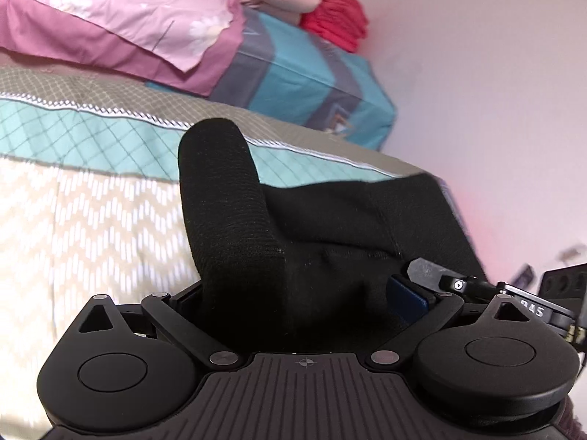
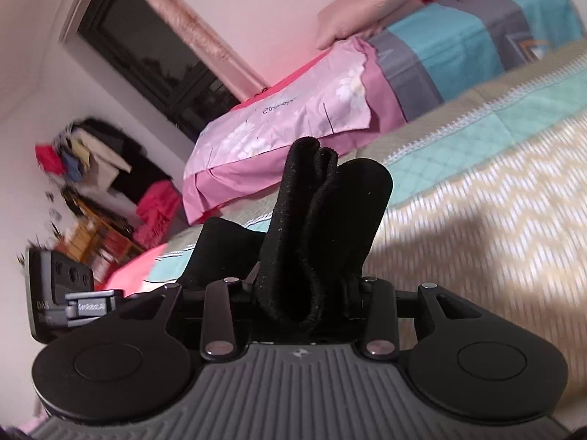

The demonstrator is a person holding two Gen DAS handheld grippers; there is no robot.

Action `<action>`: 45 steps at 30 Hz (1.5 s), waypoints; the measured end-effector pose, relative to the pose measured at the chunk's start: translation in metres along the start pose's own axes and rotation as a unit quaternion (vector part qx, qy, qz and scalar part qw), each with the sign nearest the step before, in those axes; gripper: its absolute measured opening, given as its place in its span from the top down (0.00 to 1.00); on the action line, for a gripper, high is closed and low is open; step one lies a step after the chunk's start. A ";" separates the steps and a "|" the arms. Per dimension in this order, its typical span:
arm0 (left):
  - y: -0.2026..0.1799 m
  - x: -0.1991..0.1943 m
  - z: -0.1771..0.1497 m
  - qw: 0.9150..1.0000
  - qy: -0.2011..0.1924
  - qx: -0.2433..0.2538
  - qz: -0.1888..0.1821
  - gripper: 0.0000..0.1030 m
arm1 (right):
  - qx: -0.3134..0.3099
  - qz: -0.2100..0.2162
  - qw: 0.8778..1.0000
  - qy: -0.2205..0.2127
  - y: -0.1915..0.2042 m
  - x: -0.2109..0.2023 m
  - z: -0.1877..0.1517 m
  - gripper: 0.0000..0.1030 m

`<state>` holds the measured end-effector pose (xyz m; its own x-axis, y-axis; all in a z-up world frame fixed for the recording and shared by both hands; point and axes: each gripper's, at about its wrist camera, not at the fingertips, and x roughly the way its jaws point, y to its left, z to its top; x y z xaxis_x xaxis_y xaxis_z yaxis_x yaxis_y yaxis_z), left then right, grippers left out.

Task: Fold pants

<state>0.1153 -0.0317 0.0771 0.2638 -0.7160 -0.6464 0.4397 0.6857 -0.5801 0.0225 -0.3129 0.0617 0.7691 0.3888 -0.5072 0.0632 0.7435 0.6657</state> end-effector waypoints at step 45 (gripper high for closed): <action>-0.024 0.034 -0.134 0.954 0.112 0.098 0.260 0.00 | -0.029 -0.296 0.955 0.011 -0.032 -0.088 -0.168 0.12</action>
<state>-0.0012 -0.0553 0.0024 0.3103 -0.2251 -0.9236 0.4580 0.8868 -0.0623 -0.1546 -0.2797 -0.0071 0.5950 -0.0983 -0.7977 0.4473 0.8651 0.2270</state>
